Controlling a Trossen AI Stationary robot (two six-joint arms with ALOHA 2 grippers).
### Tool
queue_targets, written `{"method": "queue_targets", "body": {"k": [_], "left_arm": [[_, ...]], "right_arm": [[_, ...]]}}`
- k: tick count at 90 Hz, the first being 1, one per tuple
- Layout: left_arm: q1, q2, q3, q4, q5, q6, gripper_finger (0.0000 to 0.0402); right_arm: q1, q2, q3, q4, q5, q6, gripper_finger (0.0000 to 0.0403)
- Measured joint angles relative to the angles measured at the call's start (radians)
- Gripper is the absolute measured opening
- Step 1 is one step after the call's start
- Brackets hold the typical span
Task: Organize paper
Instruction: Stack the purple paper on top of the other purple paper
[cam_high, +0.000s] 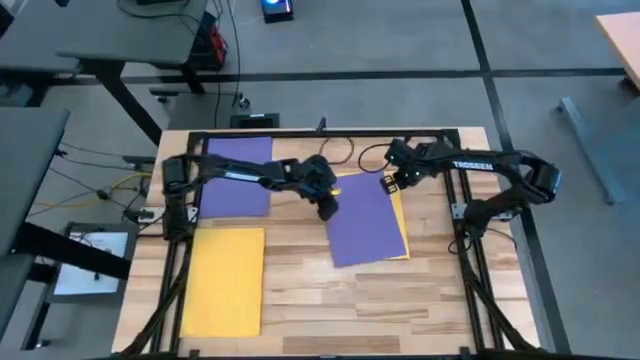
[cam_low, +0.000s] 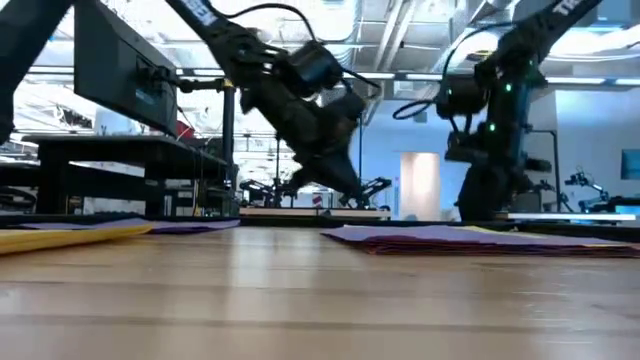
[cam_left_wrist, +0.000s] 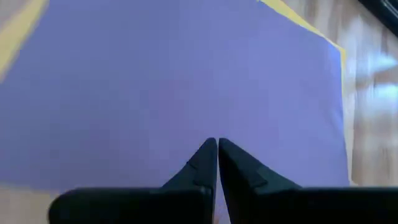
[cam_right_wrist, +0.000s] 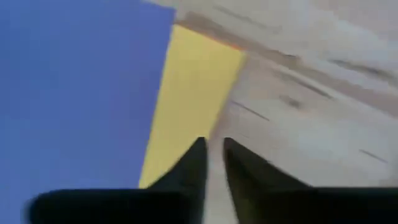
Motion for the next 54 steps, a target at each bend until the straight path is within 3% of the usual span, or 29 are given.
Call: {"method": "queue_targets", "body": {"k": [25, 54], "left_arm": [[-0.031, 0.102, 0.023, -0.043, 0.002, -0.026, 0.0000], [-0.053, 0.107, 0.025, -0.117, 0.003, 0.018, 0.0000]], "right_arm": [[0.031, 0.040, -0.016, 0.086, -0.028, -0.050, 0.0002], [-0.020, 0.034, -0.116, 0.142, -0.072, -0.073, 0.0000]]}}
